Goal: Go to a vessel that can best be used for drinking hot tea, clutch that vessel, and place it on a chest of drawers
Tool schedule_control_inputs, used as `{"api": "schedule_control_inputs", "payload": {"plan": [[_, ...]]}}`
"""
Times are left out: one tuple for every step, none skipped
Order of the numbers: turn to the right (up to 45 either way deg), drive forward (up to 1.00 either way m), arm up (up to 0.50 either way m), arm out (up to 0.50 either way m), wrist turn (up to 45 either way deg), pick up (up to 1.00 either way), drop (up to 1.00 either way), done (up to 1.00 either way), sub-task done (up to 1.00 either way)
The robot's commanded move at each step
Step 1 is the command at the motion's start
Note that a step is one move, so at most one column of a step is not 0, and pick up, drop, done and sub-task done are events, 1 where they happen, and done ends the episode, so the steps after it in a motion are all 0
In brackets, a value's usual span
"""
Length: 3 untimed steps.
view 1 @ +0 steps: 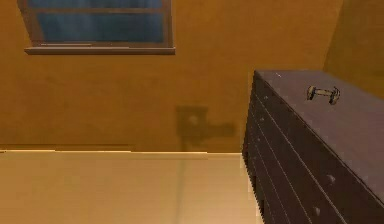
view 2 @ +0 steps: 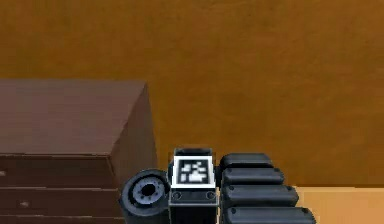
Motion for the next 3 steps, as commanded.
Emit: {"api": "schedule_control_inputs", "payload": {"plan": [[0.0, 1.00, 0.00, 0.00, 0.0, 0.00, 0.00, 0.00, 0.00], [3.0, 0.00, 0.00, 0.00, 0.0, 0.00, 0.00, 0.00, 0.00], [0.0, 0.05, 0.00, 0.00, 0.0, 0.00, 0.00, 0.00, 0.00]]}}
